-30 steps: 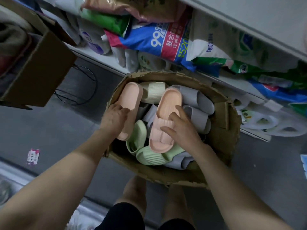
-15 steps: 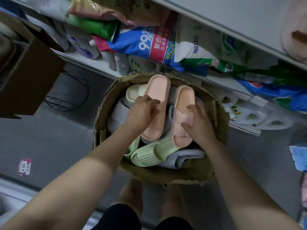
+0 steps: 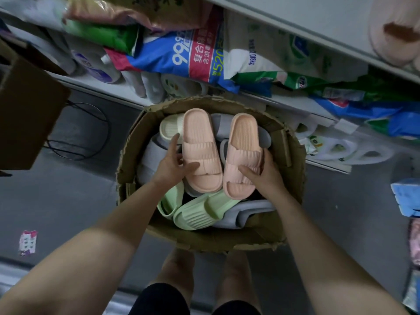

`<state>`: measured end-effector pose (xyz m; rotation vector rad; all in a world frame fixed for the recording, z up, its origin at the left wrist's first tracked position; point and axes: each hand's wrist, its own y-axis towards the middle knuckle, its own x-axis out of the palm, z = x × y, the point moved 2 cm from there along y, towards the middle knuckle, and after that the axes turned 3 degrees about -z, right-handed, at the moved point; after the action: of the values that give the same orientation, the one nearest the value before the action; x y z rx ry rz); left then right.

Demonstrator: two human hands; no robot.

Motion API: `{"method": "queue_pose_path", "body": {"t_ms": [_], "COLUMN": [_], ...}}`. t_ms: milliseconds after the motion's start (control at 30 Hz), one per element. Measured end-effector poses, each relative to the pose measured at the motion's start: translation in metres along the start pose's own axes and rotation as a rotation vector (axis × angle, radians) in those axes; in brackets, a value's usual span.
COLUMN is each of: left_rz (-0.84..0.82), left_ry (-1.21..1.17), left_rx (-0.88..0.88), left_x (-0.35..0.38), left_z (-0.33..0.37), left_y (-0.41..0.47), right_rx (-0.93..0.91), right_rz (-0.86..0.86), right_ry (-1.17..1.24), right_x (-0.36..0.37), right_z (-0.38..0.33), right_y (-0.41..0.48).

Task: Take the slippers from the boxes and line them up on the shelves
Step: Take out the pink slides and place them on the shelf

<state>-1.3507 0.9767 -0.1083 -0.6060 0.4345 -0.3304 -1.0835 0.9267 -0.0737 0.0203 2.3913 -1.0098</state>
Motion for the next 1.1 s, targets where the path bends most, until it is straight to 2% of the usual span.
{"method": "queue_pose_path", "body": {"t_ms": [167, 333, 533, 767, 900, 1100], "left_rz": [-0.043, -0.087, -0.124, -0.105, -0.142, -0.084], "left_ry": [-0.193, -0.14, -0.282, -0.316, -0.31, -0.275], "left_rx": [-0.008, 0.042, 0.08, 0.273, 0.354, 0.462], "left_x": [0.003, -0.003, -0.017, -0.047, -0.058, -0.059], "left_z": [0.016, 0.031, 0.056, 0.111, 0.158, 0.247], "left_y": [0.004, -0.001, -0.031, -0.058, -0.055, -0.03], "right_rx": [-0.022, -0.005, -0.036, -0.219, -0.331, -0.433], "right_rz": [-0.068, -0.091, -0.007, 0.146, 0.22, 0.364], "right_ry": [0.066, 0.193, 0.346, 0.394, 0.434, 0.477], "right_x": [-0.007, -0.009, -0.022, -0.058, -0.093, -0.163], "right_z": [0.005, -0.001, -0.018, -0.06, -0.086, -0.138], "right_y": [0.001, -0.006, -0.036, -0.073, -0.079, -0.058]}}
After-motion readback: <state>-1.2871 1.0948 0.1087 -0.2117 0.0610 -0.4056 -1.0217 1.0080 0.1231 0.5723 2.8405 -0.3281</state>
